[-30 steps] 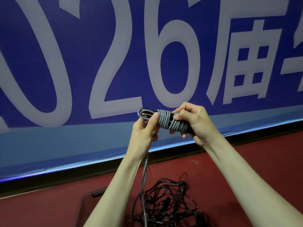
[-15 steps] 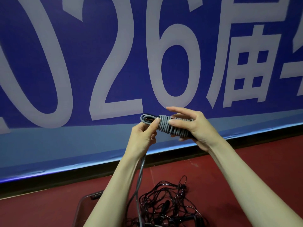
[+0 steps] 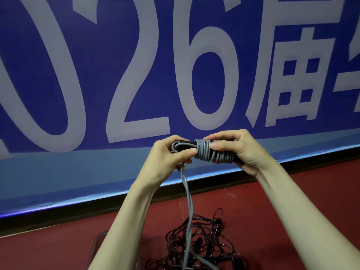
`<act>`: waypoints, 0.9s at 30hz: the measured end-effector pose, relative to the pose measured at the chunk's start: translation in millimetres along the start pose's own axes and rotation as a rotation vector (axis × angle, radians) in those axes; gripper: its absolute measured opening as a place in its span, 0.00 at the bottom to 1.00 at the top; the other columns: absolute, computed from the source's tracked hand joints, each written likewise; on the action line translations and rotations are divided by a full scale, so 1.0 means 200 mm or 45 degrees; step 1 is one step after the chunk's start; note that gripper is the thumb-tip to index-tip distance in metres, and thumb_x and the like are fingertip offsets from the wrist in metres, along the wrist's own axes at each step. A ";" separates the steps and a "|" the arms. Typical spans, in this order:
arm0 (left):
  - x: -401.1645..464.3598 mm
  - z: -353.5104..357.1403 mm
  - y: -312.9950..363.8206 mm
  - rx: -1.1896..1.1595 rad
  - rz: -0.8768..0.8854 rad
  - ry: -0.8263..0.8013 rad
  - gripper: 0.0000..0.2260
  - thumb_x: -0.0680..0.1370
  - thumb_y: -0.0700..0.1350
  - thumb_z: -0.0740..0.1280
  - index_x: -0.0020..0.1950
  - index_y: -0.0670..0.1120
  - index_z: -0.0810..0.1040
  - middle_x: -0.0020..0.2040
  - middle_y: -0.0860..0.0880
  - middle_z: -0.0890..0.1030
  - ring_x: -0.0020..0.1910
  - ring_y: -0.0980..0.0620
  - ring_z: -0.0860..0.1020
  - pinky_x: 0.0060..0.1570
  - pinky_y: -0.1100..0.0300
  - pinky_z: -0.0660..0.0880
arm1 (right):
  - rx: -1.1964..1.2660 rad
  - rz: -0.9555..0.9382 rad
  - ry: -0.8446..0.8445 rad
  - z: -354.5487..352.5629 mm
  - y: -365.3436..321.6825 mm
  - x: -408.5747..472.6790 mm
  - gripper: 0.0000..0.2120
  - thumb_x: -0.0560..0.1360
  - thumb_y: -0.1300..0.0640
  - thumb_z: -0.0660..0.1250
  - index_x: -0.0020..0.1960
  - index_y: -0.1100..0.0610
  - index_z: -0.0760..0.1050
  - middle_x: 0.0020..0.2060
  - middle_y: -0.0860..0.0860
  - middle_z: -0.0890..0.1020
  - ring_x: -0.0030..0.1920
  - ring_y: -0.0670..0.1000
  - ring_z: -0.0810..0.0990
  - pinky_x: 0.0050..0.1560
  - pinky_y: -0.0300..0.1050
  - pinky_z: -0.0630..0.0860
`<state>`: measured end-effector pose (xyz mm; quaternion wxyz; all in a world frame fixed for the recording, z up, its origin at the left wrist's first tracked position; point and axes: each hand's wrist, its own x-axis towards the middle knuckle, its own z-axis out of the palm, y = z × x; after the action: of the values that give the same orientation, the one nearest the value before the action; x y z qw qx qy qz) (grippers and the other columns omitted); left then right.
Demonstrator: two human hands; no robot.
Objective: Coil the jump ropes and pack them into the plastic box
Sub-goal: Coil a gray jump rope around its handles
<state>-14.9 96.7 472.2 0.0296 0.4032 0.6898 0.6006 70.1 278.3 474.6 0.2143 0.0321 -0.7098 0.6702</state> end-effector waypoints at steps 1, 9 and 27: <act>0.00 0.00 0.01 -0.015 -0.021 -0.014 0.05 0.73 0.38 0.73 0.47 0.40 0.80 0.33 0.50 0.81 0.34 0.55 0.81 0.33 0.64 0.75 | -0.011 -0.001 -0.009 0.00 0.00 0.00 0.13 0.62 0.59 0.73 0.46 0.61 0.84 0.41 0.58 0.85 0.41 0.52 0.83 0.38 0.43 0.81; -0.03 0.01 0.02 -0.015 -0.116 -0.107 0.04 0.72 0.36 0.74 0.41 0.41 0.80 0.32 0.47 0.82 0.33 0.51 0.83 0.30 0.62 0.76 | -0.187 -0.010 -0.040 0.01 -0.02 -0.02 0.03 0.70 0.67 0.72 0.43 0.63 0.83 0.36 0.55 0.83 0.37 0.50 0.81 0.36 0.42 0.78; -0.02 0.05 -0.01 -0.060 -0.126 -0.021 0.05 0.72 0.36 0.74 0.40 0.40 0.78 0.29 0.49 0.79 0.27 0.54 0.77 0.28 0.66 0.72 | -0.094 0.005 -0.032 0.02 0.04 -0.01 0.03 0.65 0.58 0.73 0.37 0.56 0.80 0.36 0.57 0.80 0.35 0.53 0.79 0.33 0.47 0.78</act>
<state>-7.2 102.6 466.5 0.0744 0.3730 0.6944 0.6109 68.9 274.9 466.7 0.2050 0.0312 -0.7367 0.6437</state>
